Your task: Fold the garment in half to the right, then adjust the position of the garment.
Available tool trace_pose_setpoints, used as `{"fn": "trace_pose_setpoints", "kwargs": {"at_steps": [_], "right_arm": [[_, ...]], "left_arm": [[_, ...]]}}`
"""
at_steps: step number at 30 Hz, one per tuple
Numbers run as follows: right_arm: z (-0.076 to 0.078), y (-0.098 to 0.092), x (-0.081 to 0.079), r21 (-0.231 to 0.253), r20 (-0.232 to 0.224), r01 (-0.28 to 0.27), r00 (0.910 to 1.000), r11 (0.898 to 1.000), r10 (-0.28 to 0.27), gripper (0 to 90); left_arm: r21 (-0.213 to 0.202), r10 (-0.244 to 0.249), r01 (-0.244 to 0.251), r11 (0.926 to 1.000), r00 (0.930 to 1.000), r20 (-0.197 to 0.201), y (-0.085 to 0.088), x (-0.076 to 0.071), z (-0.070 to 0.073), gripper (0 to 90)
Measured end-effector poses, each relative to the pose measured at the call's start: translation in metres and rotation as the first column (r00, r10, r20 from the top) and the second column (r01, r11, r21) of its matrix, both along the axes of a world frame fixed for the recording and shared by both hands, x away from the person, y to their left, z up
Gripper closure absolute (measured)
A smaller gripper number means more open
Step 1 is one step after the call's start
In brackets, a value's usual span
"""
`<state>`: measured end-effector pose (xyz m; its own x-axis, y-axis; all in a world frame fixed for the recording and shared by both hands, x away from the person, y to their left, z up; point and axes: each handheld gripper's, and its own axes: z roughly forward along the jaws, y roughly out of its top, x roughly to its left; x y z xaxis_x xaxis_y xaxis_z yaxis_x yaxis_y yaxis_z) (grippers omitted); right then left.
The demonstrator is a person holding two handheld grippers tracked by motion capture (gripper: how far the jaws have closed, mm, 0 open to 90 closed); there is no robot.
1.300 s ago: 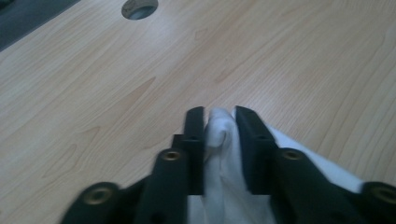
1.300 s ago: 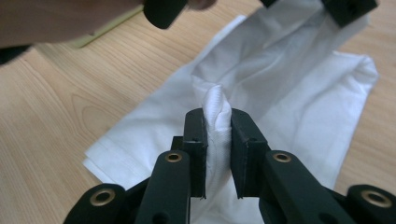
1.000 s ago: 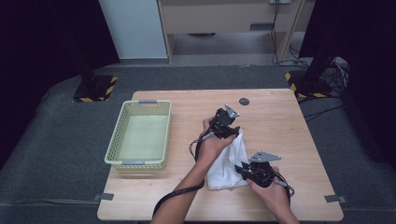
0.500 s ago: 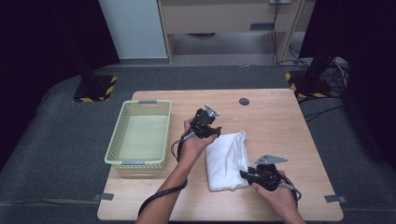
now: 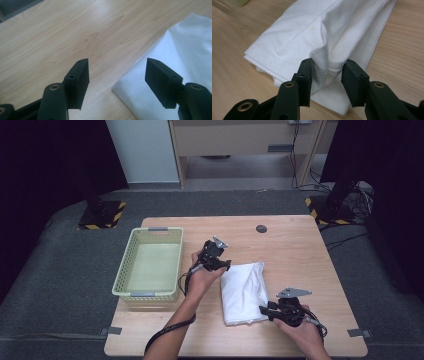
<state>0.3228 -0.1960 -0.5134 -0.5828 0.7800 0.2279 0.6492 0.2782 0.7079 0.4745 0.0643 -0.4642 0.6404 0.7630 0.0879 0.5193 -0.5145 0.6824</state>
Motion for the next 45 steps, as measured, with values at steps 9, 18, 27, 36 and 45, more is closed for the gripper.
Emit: {"fn": "trace_pose_setpoints", "kwargs": {"at_steps": [9, 18, 27, 36, 45], "right_arm": [[0.0, -0.005, -0.003, -0.009, -0.016, 0.005, 0.9999, 1.0, -0.005, 57.1], [0.004, -0.011, -0.008, -0.031, -0.003, 0.004, 1.0, 1.0, -0.004, 39.3], [0.004, -0.015, -0.009, -0.085, 0.019, -0.047, 0.9986, 0.995, 0.049, 24.3], [-0.007, -0.012, -0.011, -0.124, 0.027, -0.113, 0.9927, 0.986, 0.117, 17.0], [-0.015, -0.013, -0.011, -0.148, 0.031, -0.123, 0.9911, 0.981, 0.129, 17.6]], "left_arm": [[0.009, -0.009, 0.009, 0.9999, 0.9996, -0.026, 0.003, -0.001, -0.009, 33.6], [0.01, -0.032, 0.032, 0.9994, 0.9984, -0.047, -0.002, -0.003, -0.014, 31.4], [0.02, -0.04, 0.042, 0.9989, 0.9972, -0.063, -0.009, -0.002, -0.018, 29.6], [0.057, -0.037, 0.042, 0.9975, 0.9957, -0.085, -0.016, 0.0, -0.032, 29.1], [0.026, -0.029, 0.033, 0.9991, 0.9912, -0.129, -0.016, 0.007, -0.048, 27.7]]}}
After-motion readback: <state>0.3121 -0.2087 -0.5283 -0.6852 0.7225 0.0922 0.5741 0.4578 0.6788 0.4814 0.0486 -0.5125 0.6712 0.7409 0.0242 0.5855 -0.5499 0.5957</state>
